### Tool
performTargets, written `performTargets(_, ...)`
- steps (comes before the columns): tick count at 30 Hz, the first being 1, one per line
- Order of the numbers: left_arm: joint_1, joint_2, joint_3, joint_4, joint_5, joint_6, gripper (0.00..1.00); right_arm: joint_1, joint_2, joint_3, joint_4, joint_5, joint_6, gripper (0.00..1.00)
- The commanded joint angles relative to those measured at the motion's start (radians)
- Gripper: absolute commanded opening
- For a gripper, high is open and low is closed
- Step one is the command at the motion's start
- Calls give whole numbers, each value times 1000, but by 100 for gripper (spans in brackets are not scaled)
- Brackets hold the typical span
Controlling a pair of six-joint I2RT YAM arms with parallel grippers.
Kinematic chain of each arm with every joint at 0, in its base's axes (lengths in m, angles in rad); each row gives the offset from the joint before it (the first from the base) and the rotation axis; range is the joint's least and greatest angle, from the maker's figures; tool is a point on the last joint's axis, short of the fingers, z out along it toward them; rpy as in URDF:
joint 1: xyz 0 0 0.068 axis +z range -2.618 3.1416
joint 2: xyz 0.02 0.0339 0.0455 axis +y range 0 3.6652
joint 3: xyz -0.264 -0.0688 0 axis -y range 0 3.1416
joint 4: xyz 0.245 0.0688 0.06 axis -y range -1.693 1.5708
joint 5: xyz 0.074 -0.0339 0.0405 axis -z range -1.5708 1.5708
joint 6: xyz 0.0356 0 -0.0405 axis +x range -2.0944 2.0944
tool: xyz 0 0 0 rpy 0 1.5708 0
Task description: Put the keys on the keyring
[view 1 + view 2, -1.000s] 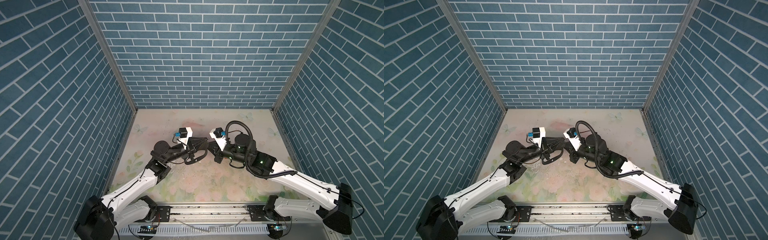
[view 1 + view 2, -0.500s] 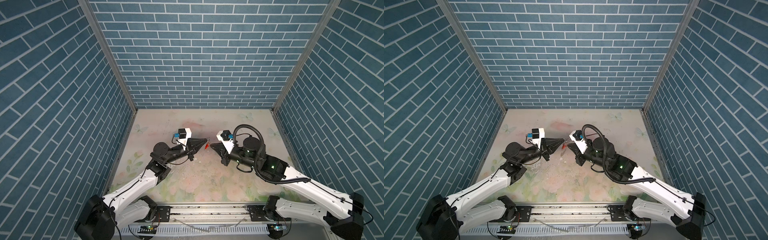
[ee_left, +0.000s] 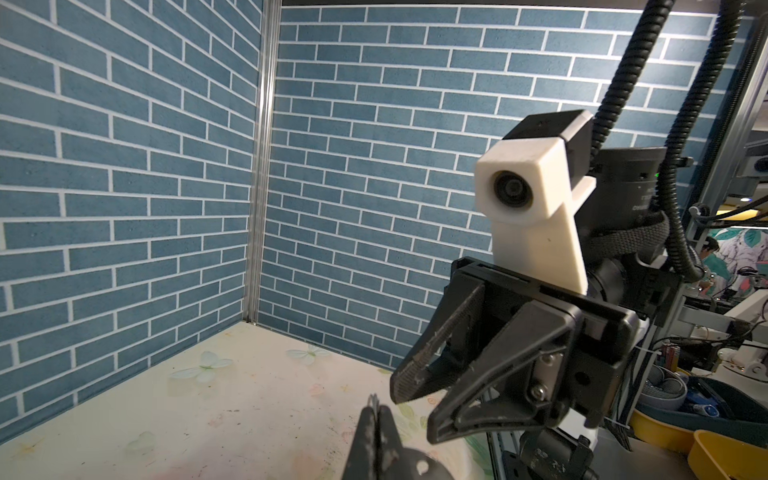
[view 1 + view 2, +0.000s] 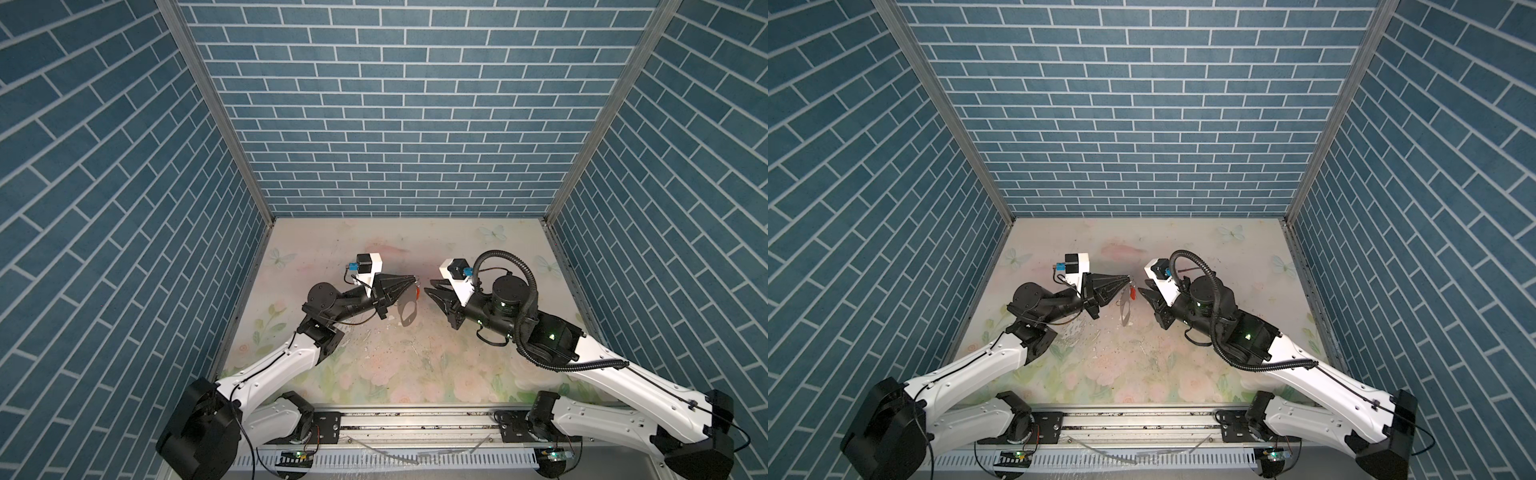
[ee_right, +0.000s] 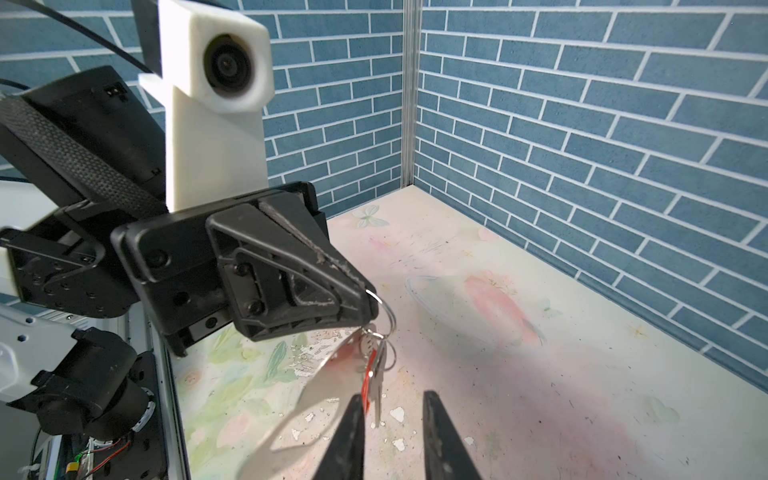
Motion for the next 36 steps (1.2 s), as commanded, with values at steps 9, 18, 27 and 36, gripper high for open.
performTargets(9, 7, 5, 11, 62, 74, -31, 0, -18, 56, 23, 56, 9, -16, 30)
performTargets(18, 7, 17, 13, 76, 98, -42, 0, -47, 41, 30, 56, -67, -16, 32)
performTargets(27, 6, 28, 20, 83, 120, -52, 0, -62, 19, 37, 65, -70, -16, 26)
performTargets(36, 7, 40, 26, 96, 129, -57, 0, -69, 2, 35, 62, -78, -7, 17)
